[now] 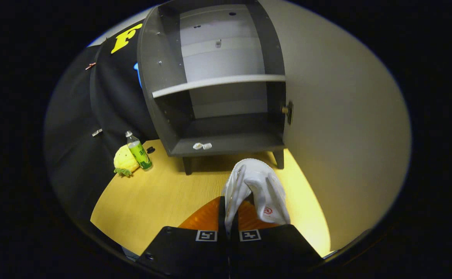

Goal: Open the shoe cabinet door, grab the shoes and put them into the shoe cabinet, then close the shoe cabinet door.

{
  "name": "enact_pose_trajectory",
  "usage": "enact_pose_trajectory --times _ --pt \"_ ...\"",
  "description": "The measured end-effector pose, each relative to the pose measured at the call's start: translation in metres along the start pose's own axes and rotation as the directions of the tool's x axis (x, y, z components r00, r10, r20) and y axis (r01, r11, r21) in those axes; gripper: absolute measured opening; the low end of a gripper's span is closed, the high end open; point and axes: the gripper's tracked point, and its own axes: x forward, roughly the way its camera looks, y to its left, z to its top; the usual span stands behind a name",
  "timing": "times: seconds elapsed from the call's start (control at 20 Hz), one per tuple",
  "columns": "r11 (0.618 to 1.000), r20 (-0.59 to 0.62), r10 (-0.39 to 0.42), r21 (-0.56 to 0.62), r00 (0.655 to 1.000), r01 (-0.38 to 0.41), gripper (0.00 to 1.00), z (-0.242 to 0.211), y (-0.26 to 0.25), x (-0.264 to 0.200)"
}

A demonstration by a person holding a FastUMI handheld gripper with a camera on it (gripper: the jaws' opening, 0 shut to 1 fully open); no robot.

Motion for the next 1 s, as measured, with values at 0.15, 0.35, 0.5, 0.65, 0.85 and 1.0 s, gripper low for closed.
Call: enact_pose_trajectory --times 0.15,0.35,0.5,0.65,0.85,1.0 --pt "1.0 0.045 0.021 0.007 0.999 -0.021 0.06 0.052 0.014 -0.024" --pt "0.999 0.075 0.027 -0.033 0.997 -0.024 0.06 0.112 0.027 -0.037" --pt "0.999 0.094 0.05 -0.008 0.994 -0.049 0.06 0.159 0.038 -0.039" --pt "0.998 0.123 0.054 -0.028 0.991 -0.051 0.06 0.206 0.046 -0.027" --pt "0.996 0.15 0.066 -0.065 0.986 -0.057 0.06 0.259 0.063 -0.003" --pt "0.994 0.146 0.07 -0.096 0.987 -0.056 0.06 0.286 0.076 0.026"
